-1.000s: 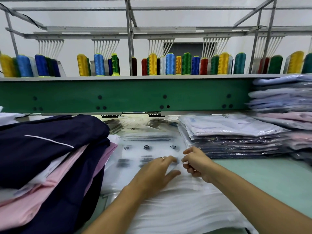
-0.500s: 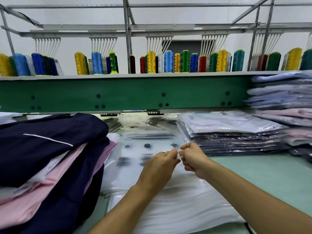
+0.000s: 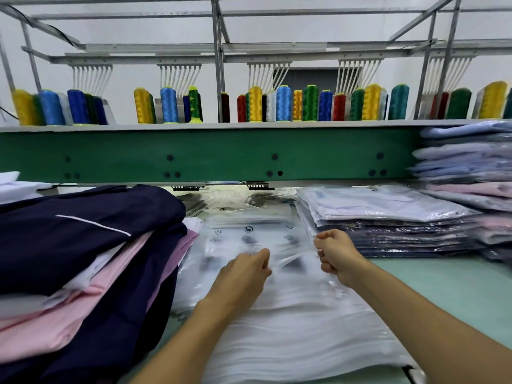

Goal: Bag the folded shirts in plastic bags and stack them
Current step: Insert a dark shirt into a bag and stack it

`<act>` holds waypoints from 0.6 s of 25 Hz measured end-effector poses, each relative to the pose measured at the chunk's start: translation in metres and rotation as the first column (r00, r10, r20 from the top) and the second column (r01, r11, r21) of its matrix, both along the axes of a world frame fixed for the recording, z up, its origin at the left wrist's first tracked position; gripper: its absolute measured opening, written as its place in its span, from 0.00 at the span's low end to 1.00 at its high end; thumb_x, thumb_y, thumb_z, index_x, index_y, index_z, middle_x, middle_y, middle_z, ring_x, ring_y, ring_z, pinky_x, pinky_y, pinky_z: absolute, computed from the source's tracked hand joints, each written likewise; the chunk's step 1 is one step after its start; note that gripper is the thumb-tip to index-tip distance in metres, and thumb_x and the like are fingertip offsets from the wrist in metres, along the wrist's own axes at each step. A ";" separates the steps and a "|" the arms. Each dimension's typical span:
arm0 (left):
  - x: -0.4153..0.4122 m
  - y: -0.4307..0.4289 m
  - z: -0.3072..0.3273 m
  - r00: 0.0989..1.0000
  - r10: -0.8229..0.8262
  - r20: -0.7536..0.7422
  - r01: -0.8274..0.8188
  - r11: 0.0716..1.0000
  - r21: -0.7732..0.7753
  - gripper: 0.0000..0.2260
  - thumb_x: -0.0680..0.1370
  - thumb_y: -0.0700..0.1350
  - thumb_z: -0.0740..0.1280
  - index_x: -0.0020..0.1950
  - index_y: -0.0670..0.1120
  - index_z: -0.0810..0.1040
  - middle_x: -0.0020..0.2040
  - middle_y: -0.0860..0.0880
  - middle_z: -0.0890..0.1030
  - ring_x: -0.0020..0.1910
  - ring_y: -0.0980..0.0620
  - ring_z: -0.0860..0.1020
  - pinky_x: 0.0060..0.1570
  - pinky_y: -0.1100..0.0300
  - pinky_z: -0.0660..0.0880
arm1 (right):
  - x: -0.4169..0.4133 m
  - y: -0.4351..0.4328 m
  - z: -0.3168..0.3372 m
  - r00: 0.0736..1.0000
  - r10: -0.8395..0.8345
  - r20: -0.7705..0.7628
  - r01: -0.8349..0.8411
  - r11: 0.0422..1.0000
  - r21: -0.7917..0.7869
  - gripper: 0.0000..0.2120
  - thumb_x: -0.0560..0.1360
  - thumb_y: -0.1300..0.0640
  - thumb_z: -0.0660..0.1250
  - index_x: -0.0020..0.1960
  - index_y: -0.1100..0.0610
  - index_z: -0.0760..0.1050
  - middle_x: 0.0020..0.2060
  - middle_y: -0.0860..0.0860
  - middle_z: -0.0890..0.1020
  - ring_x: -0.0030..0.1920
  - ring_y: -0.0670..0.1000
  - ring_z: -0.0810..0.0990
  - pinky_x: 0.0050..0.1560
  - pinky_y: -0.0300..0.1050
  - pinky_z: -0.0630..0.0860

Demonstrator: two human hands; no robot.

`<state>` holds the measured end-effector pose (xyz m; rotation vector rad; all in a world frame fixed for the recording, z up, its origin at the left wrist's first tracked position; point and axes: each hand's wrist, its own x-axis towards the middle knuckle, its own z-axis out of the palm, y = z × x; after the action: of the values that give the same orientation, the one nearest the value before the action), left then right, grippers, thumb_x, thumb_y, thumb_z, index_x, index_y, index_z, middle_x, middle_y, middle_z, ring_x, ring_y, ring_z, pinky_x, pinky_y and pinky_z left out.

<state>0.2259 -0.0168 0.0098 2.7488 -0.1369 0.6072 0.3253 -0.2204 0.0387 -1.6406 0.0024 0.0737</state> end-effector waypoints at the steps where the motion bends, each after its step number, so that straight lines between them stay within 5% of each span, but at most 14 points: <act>1: 0.000 0.007 0.000 0.999 0.037 -0.016 -0.037 0.999 0.013 0.09 0.81 0.53 0.61 0.46 0.52 0.64 0.43 0.49 0.78 0.42 0.42 0.77 0.42 0.48 0.77 | 0.003 -0.003 0.000 1.000 -0.008 -0.002 0.008 1.000 0.003 0.04 0.82 0.65 0.61 0.54 0.58 0.71 0.33 0.53 0.70 0.29 0.49 0.63 0.22 0.38 0.62; 5: -0.005 0.038 0.004 0.967 0.233 -0.100 -0.230 0.972 0.036 0.10 0.81 0.47 0.60 0.44 0.49 0.61 0.38 0.48 0.74 0.37 0.43 0.73 0.34 0.52 0.67 | 0.013 -0.010 -0.001 1.000 -0.029 -0.012 0.029 1.000 0.008 0.05 0.82 0.65 0.61 0.52 0.57 0.73 0.31 0.52 0.69 0.28 0.48 0.63 0.22 0.36 0.61; 8: -0.011 0.054 0.011 0.929 0.346 -0.128 -0.330 0.935 0.133 0.06 0.80 0.39 0.59 0.46 0.47 0.64 0.40 0.47 0.74 0.43 0.40 0.76 0.38 0.49 0.70 | 0.017 -0.016 -0.003 0.999 -0.038 -0.027 0.038 0.999 0.004 0.07 0.81 0.67 0.60 0.49 0.57 0.72 0.30 0.52 0.68 0.27 0.48 0.61 0.21 0.37 0.60; 12: -0.013 0.060 0.019 0.813 0.565 -0.140 -0.509 0.806 0.301 0.10 0.80 0.35 0.58 0.59 0.45 0.71 0.55 0.47 0.80 0.54 0.47 0.80 0.42 0.58 0.73 | 0.018 -0.025 -0.003 0.997 -0.055 -0.048 0.054 0.998 -0.017 0.08 0.81 0.67 0.60 0.46 0.57 0.71 0.29 0.52 0.67 0.27 0.49 0.60 0.21 0.37 0.59; 15: -0.017 0.056 0.020 0.822 0.558 -0.115 -0.428 0.737 0.524 0.13 0.82 0.37 0.55 0.61 0.47 0.74 0.60 0.49 0.74 0.58 0.53 0.77 0.38 0.65 0.66 | 0.018 -0.030 -0.001 0.997 -0.062 -0.055 0.062 0.998 -0.014 0.08 0.82 0.67 0.60 0.46 0.57 0.71 0.29 0.52 0.66 0.27 0.48 0.59 0.21 0.36 0.59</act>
<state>0.2088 0.0394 0.0294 3.3426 0.6295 0.3414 0.3431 -0.2500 0.0377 -1.6488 0.0963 0.0717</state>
